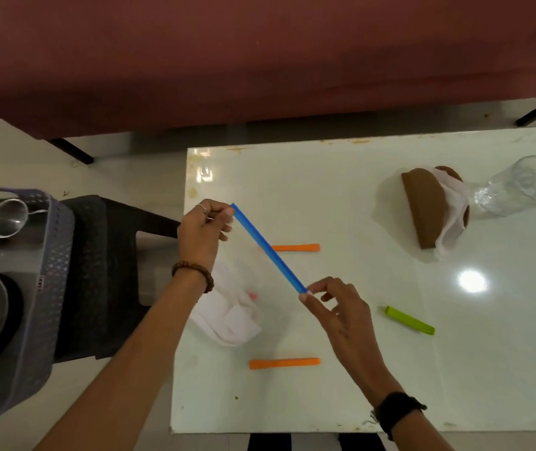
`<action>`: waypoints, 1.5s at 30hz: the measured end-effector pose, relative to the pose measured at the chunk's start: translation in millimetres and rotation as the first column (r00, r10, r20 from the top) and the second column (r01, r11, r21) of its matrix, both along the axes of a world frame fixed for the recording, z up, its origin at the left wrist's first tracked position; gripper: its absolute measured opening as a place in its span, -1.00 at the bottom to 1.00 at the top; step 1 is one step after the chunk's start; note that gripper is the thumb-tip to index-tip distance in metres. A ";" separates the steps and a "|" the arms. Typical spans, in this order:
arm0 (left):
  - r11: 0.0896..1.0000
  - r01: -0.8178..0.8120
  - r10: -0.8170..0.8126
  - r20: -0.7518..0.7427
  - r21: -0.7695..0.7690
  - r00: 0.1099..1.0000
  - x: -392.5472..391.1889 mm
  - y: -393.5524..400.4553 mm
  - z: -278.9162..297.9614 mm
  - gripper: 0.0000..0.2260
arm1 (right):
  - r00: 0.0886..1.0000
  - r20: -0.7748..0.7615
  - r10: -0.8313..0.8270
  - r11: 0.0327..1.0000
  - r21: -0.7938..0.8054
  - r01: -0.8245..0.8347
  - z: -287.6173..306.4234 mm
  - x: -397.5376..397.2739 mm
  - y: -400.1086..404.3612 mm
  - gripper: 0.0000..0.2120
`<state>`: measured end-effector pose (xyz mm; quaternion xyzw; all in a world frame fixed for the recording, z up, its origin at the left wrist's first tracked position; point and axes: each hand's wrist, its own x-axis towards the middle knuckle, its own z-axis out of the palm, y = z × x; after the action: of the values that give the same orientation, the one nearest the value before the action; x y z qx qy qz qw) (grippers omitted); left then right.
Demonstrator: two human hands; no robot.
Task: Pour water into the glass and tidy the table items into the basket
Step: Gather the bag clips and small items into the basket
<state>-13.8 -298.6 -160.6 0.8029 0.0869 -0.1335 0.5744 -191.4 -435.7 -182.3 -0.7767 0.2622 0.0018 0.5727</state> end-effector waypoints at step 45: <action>0.681 -0.628 0.679 0.004 -0.377 0.734 35.5 269.8 38.8 -0.39 | 0.453 0.119 0.883 0.468 -0.178 -0.866 78.3 290.9 315.6 -0.61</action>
<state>21.7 -28.9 -121.9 0.6102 0.3014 0.1258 0.7218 99.5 -120.1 -104.0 -0.8222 -0.2316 0.2079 0.4765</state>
